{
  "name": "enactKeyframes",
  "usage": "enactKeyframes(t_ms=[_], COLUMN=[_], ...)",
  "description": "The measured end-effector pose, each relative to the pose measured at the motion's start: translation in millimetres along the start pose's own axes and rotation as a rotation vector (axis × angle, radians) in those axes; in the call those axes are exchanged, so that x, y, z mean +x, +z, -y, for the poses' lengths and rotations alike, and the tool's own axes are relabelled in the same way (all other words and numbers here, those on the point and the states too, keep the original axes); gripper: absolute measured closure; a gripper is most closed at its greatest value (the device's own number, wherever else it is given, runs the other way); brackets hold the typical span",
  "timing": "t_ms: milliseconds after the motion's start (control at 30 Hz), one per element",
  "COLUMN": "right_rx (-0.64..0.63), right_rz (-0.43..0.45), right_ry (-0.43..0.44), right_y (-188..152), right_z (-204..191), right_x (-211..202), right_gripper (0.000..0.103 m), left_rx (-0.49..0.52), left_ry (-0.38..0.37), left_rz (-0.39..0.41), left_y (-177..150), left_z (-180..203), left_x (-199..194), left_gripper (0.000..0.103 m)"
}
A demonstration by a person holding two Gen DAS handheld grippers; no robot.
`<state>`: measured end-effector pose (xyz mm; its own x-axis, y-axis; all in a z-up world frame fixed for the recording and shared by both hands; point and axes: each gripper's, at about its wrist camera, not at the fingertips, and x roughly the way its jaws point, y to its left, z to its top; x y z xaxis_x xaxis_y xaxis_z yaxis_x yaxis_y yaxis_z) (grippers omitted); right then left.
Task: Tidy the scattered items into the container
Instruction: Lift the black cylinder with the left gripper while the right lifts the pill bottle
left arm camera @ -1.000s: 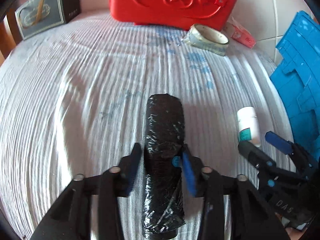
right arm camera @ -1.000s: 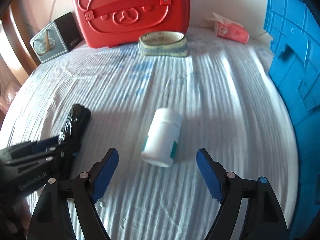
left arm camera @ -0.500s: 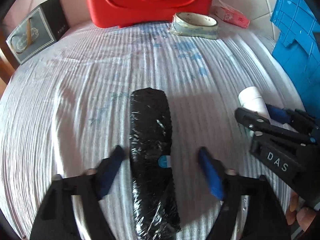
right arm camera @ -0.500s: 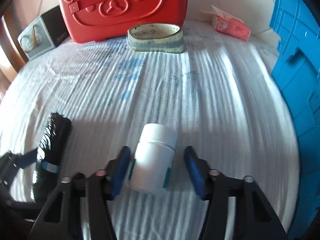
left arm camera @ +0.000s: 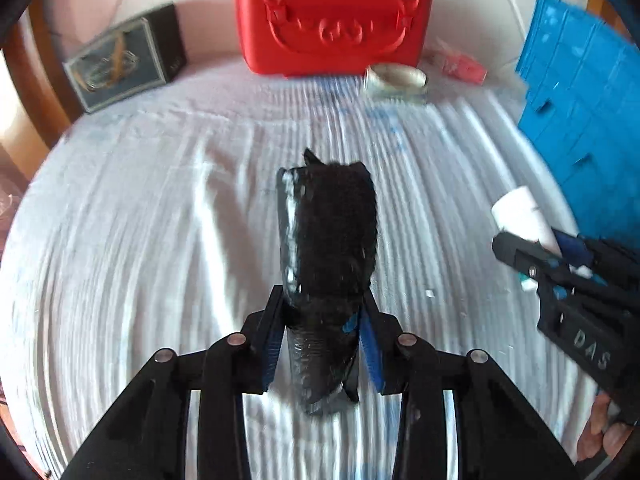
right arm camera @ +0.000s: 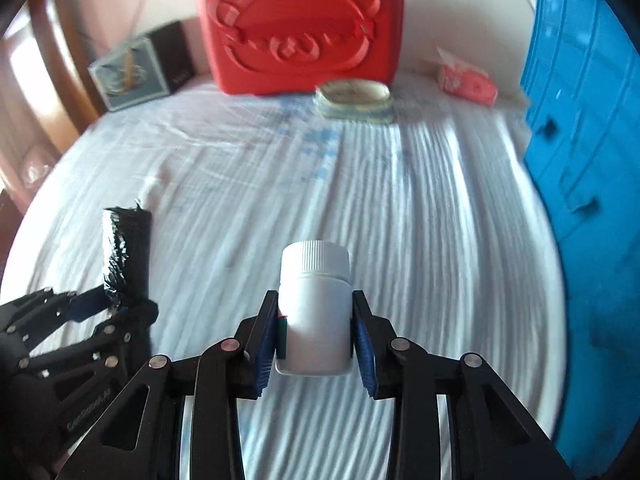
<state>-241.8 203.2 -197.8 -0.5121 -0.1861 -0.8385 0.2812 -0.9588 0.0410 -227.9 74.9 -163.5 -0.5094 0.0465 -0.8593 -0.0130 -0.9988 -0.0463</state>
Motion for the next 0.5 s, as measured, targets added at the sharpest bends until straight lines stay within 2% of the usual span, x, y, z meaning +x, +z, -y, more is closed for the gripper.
enactKeyframes(t_ms=[300,500], right_rx=[-0.049,-0.052], right_rz=[0.184,0.308], right_ry=[0.001,-0.002], right_y=[-13,-14], right_z=[-31,-24], right_x=[-125,-202], right_gripper=[0.069,0.069], left_rx=[0.010,0.027], left_ry=[-0.048,-0.101], left_rz=[0.184,0.294], left_y=[-6,-4], left_z=[0,20], left_x=[-107,-163], left_gripper=[0.069,0.069])
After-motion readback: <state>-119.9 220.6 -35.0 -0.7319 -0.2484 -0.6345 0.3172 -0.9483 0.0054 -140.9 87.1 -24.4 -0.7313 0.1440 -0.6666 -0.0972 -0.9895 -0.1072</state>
